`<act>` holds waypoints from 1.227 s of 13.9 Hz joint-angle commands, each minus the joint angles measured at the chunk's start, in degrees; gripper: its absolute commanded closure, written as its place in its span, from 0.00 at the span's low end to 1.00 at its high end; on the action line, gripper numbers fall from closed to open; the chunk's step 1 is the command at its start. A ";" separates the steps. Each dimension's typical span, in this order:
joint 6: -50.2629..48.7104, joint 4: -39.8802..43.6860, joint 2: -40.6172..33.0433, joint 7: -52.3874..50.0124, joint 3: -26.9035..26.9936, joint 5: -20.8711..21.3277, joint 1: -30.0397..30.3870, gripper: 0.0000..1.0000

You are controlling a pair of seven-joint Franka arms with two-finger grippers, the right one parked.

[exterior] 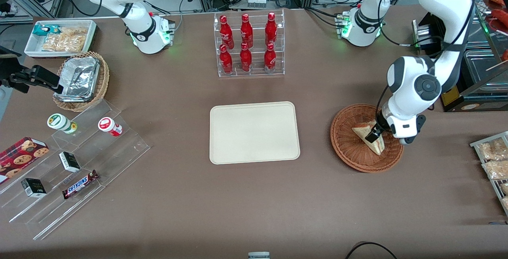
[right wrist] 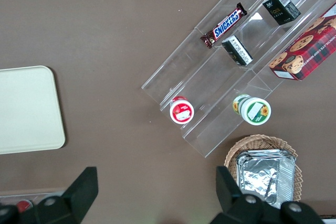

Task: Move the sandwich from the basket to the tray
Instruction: 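Lower the left gripper and close it on the wrapped sandwich, then lift the sandwich and carry it with the left gripper to the tray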

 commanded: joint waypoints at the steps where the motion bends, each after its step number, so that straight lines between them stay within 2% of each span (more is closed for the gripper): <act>1: 0.96 0.11 1.59 -1.13 -0.17 -0.31 -0.13 0.13; 2: 0.61 0.11 1.50 -0.96 -0.17 -0.31 -0.14 0.38; 3: 0.17 0.11 1.42 -0.43 -0.08 -0.31 -0.14 0.70; 4: -0.97 0.20 1.15 -0.08 -0.08 -0.14 -0.14 0.90; 6: -5.17 1.42 -0.16 5.25 -0.17 -0.05 -0.14 0.96; 8: -12.37 5.62 -0.69 10.36 -0.52 -0.05 -0.22 0.97; 10: -20.63 11.42 -0.26 14.05 -3.50 0.30 -0.22 0.98; 12: -27.66 17.83 0.53 22.55 -6.13 0.48 -0.22 0.95; 15: -29.54 23.65 4.04 23.83 -11.66 0.57 -0.31 0.95; 17: -29.54 27.77 7.37 20.51 -15.89 1.53 -1.53 0.96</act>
